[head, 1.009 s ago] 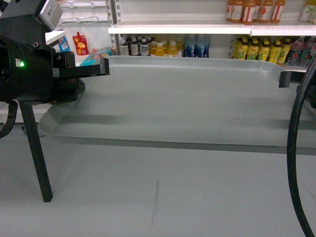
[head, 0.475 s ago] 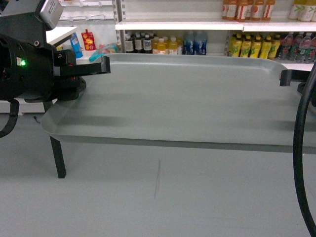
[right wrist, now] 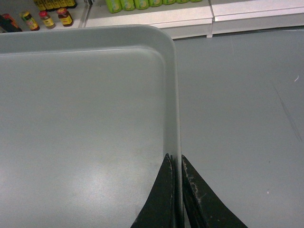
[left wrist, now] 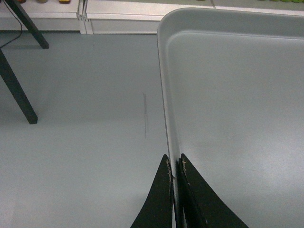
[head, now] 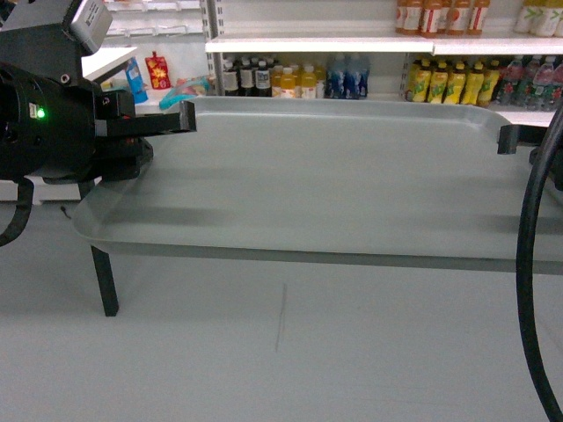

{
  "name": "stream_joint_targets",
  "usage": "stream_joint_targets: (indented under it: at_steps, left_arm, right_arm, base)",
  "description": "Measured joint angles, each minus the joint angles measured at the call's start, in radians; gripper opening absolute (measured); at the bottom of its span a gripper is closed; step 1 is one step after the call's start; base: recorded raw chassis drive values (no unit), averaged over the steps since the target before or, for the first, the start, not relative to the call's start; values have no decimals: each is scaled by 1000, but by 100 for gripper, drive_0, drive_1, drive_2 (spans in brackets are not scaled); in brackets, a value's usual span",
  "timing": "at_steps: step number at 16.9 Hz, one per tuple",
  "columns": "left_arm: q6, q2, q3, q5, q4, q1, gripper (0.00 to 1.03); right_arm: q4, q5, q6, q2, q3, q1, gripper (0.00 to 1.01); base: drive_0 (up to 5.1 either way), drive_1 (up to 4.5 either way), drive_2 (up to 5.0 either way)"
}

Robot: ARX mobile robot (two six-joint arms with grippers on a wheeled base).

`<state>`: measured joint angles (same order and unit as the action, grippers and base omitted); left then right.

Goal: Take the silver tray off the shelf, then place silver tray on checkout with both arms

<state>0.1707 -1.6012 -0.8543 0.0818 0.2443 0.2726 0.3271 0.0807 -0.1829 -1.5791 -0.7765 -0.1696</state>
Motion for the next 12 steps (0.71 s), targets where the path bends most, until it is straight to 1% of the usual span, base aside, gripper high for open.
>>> stream_joint_targets:
  at_steps: [3,12]
  left_arm:
    - [0,0,0,0,2,5,3]
    - [0,0,0,0,0,2,3]
  right_arm:
    - [0,0,0,0,0,6,3]
    - [-2,-2,0,0,0,5,3]
  base:
    - [-478,236,236]
    - [-478,236,236]
